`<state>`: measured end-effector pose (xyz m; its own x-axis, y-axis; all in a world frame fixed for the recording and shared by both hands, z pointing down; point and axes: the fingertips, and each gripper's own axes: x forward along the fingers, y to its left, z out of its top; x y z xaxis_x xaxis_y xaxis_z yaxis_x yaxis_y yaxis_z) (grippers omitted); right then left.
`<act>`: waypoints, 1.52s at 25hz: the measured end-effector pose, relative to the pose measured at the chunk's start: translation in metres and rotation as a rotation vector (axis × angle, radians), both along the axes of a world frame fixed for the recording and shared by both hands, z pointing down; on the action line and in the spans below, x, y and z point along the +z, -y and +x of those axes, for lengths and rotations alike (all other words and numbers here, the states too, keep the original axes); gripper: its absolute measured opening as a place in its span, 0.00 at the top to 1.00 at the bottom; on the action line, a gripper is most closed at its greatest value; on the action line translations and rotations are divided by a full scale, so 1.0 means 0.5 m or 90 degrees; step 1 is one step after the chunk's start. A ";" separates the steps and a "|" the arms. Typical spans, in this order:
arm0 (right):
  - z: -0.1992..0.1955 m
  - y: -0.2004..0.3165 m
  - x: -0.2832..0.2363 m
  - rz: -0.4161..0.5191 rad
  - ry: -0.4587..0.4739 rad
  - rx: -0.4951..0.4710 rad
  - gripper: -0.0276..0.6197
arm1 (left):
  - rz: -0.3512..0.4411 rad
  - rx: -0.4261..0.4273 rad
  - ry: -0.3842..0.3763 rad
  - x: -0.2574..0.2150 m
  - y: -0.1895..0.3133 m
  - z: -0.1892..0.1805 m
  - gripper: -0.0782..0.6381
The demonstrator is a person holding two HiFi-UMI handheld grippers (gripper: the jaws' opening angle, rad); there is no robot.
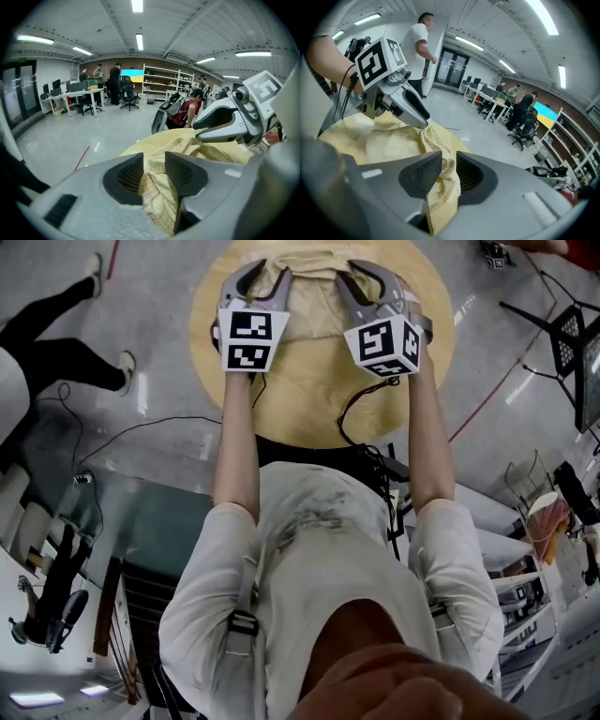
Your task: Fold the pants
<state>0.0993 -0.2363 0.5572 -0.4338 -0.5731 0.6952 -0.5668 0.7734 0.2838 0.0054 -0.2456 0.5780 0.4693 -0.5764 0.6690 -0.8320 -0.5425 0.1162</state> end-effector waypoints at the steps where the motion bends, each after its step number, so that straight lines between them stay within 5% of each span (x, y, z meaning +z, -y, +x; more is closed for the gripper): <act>1: 0.001 0.008 -0.008 0.008 0.003 0.008 0.80 | 0.005 -0.003 -0.001 -0.005 0.004 -0.001 0.68; 10: -0.005 0.030 -0.056 0.045 0.023 0.033 0.81 | 0.041 -0.021 -0.011 -0.049 0.007 -0.016 0.76; 18: -0.013 0.009 -0.093 0.058 0.042 0.040 0.94 | 0.065 -0.026 -0.017 -0.092 -0.007 -0.028 0.84; 38: 0.012 -0.071 -0.191 0.034 0.222 0.146 0.94 | 0.119 -0.036 -0.101 -0.203 -0.082 -0.014 0.88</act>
<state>0.1053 -0.2007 0.4615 -0.4958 -0.7129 0.4959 -0.7914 0.6060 0.0801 -0.0015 -0.2044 0.4766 0.5235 -0.7117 0.4684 -0.8409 -0.5201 0.1497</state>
